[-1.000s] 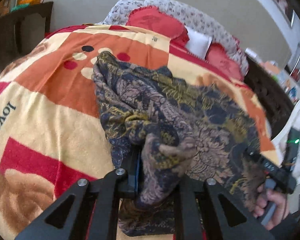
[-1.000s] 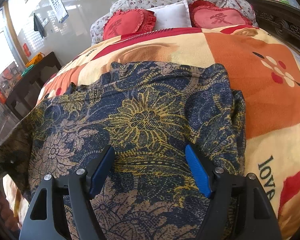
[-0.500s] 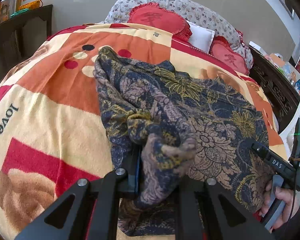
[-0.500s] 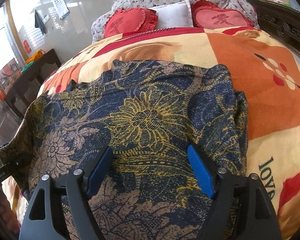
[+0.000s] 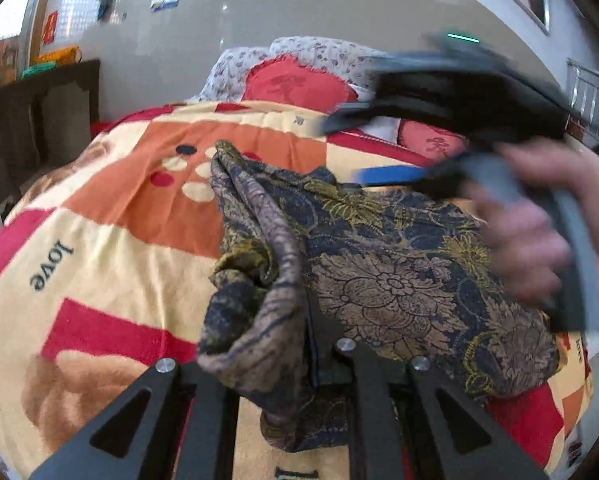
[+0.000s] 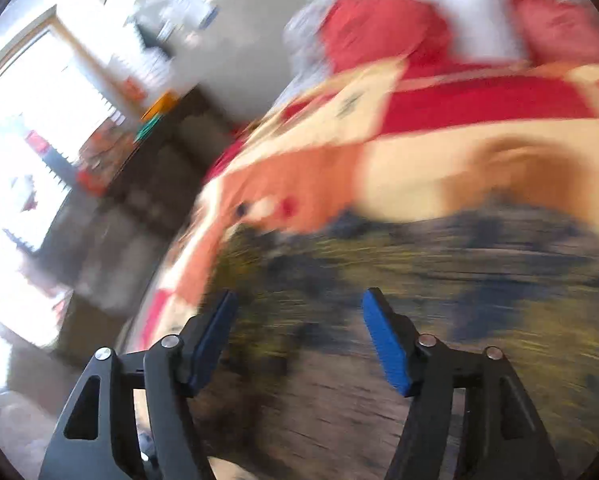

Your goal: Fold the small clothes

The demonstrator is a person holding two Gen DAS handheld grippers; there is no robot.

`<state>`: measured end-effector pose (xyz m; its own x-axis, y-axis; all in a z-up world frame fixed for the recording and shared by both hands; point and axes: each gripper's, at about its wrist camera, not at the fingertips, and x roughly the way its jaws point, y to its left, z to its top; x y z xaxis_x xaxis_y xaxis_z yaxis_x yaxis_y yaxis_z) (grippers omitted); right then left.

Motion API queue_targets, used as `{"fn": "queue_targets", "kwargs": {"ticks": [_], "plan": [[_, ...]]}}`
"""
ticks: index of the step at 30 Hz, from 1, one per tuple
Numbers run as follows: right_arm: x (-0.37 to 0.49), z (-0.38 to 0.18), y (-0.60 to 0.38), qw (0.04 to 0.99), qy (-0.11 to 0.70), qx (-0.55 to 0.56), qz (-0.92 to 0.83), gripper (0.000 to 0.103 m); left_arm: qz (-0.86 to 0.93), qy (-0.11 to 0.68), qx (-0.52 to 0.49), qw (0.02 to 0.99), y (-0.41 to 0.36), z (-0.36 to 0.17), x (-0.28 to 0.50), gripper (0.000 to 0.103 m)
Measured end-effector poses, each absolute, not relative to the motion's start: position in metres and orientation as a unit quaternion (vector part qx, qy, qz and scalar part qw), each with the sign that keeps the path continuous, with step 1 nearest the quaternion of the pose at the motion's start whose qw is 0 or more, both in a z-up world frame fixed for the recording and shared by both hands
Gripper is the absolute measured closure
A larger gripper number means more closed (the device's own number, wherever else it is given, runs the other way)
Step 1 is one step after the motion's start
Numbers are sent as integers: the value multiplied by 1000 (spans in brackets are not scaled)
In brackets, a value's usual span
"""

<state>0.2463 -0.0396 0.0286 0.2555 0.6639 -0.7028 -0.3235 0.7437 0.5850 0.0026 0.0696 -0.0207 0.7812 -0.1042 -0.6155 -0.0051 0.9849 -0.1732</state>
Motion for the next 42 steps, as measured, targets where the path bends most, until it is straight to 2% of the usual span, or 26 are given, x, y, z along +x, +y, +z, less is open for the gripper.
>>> {"fn": "queue_targets", "kwargs": {"ticks": [4, 7, 11, 19, 25, 27, 28, 29, 36, 42], "plan": [[274, 19, 16, 727, 571, 177, 338, 26, -51, 317, -69, 945, 58, -13, -2, 93], [282, 30, 42, 726, 577, 139, 348, 26, -78, 305, -52, 948, 44, -5, -8, 93], [284, 40, 54, 735, 601, 23, 313, 26, -113, 284, -16, 952, 17, 5, -18, 93], [250, 43, 64, 716, 597, -101, 347, 26, -127, 293, 17, 947, -13, -3, -22, 93], [209, 20, 106, 681, 570, -307, 341, 26, -122, 297, 22, 947, -14, -5, -23, 93], [207, 12, 111, 684, 551, -362, 312, 35, -121, 297, 22, 947, -14, -5, -24, 93], [209, 10, 109, 688, 548, -372, 298, 58, -122, 298, 21, 947, -14, -5, -24, 93], [213, 11, 104, 689, 554, -362, 296, 81, -124, 298, 18, 946, -13, -4, -24, 93], [245, 60, 13, 745, 561, -181, 311, 84, -161, 293, -2, 942, -24, 16, -25, 93], [253, 84, -104, 753, 589, -62, 287, 84, -238, 276, 41, 930, -95, 34, -29, 94]]}}
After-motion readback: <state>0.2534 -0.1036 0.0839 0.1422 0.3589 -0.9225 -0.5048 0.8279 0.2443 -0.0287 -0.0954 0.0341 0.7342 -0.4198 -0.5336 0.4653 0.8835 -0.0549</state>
